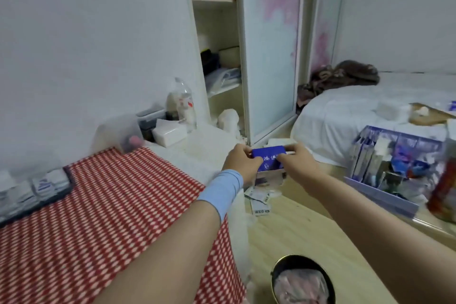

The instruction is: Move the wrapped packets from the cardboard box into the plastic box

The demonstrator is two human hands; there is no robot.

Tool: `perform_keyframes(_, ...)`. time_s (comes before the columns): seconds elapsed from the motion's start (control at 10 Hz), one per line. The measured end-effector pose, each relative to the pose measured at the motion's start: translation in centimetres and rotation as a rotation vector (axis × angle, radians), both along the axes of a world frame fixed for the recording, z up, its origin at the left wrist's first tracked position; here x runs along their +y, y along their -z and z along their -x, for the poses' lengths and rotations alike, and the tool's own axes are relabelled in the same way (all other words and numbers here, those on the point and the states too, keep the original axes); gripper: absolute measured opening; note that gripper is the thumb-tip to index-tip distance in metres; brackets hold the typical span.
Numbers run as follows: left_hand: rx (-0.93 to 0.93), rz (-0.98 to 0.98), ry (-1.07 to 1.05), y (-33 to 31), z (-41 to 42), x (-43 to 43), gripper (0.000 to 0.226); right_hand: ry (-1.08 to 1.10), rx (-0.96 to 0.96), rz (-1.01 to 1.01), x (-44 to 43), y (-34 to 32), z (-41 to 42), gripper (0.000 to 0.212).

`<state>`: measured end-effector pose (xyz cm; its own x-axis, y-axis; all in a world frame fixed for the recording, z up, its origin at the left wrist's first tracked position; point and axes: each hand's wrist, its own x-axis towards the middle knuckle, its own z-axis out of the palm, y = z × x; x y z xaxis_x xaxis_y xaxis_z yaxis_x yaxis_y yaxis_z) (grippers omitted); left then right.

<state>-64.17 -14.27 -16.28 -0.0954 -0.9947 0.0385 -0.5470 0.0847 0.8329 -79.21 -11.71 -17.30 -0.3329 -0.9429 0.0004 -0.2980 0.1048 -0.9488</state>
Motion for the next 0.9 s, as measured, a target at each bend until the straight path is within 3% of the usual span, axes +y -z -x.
perform_keyframes(0.3, -0.166, -0.373, 0.154, 16.2, 8.4, -1.3, 0.018, 0.097, 0.052, -0.373, 0.6, 16.9, 7.5, 0.034)
perform_keyframes(0.4, -0.266, -0.468, 0.212, 22.1, 9.9, -1.2, 0.005, 0.08, 0.06, -0.516, 1.3, 23.6, 8.9, 0.04)
perform_keyframes(0.6, -0.377, -0.734, 0.315, 31.6, 11.6, -0.7, 0.032, 0.042, 0.047, -0.7, 2.9, 32.7, 9.7, 0.015)
perform_keyframes(0.7, -0.435, -0.801, 0.34, 34.4, 11.1, -1.1, 0.067, 0.021, 0.001, -0.733, 3.0, 35.1, 9.9, 0.01)
perform_keyframes(0.8, -0.511, -0.758, 0.379, 34.5, 10.0, -1.7, 0.069, -0.064, 0.084, -0.738, 2.3, 35.8, 10.5, 0.065)
perform_keyframes(0.9, -0.451, -0.636, 0.342, 32.9, 9.2, -2.3, 0.039, -0.095, 0.094, -0.662, 1.4, 34.7, 10.4, 0.057)
